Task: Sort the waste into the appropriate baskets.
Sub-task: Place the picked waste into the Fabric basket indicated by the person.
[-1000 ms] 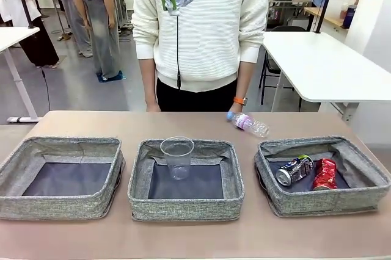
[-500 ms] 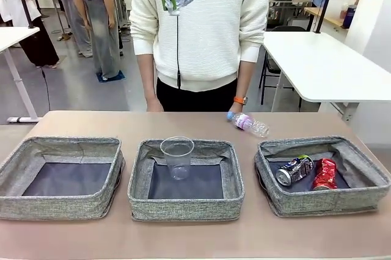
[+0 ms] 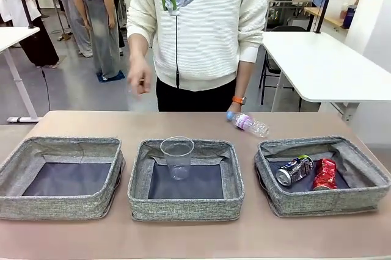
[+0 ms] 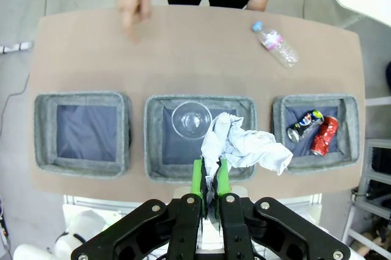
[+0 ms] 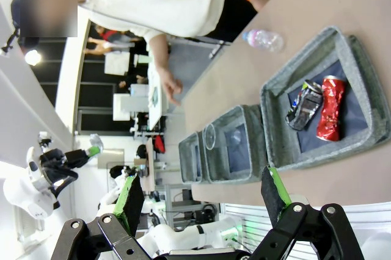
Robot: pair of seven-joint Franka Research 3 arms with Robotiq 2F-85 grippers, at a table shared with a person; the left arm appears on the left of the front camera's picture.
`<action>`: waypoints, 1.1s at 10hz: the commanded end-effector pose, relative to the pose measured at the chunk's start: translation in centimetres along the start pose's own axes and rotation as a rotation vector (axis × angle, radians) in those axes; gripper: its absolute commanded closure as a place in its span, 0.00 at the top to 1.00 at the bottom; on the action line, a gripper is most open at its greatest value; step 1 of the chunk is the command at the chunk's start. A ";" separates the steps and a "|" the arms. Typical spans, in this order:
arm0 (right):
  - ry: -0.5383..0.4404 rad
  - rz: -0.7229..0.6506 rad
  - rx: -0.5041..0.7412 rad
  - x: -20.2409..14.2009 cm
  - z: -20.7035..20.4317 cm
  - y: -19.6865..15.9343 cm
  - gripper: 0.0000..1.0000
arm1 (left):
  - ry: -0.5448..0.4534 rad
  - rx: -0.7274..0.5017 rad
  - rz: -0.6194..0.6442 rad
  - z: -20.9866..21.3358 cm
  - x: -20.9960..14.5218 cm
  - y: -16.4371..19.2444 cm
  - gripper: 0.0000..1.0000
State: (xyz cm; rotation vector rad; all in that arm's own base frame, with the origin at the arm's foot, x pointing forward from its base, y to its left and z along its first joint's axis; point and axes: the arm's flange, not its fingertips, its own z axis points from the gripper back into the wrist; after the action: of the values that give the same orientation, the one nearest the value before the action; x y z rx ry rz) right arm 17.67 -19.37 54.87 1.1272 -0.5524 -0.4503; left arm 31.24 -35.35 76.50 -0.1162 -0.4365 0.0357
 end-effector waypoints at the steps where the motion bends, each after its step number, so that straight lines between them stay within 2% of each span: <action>1: -0.003 0.020 0.011 0.2 0.1 0.0 1.00 | -0.014 0.006 0.013 0.4 -0.2 0.4 0.08; 6: -0.003 0.020 0.011 0.2 0.1 0.0 1.00 | 0.000 0.000 0.000 0.0 0.0 0.0 0.08; 7: -0.003 0.020 0.011 0.2 0.1 0.0 1.00 | -0.058 0.025 -0.074 -0.3 -0.8 0.1 0.08; 8: -0.003 0.020 0.011 0.2 0.1 0.0 1.00 | -0.085 0.048 -0.158 -1.5 -1.5 2.3 0.08; 9: -0.003 0.020 0.011 0.2 0.1 0.0 1.00 | -0.077 0.064 -0.186 -3.1 -1.7 5.4 0.08; 10: -0.003 0.020 0.011 0.2 0.1 0.0 1.00 | -0.104 0.205 -0.199 -7.3 -2.1 12.5 0.08; 11: -0.003 0.020 0.011 0.2 0.1 0.0 1.00 | 0.033 0.199 -0.158 -11.1 -3.6 18.9 0.08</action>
State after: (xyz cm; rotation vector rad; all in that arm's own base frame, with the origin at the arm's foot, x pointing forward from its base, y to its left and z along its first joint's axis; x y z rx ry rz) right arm 17.68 -19.37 54.86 1.1272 -0.5517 -0.4504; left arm 33.56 -25.19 69.13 0.0809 -0.4335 -0.0883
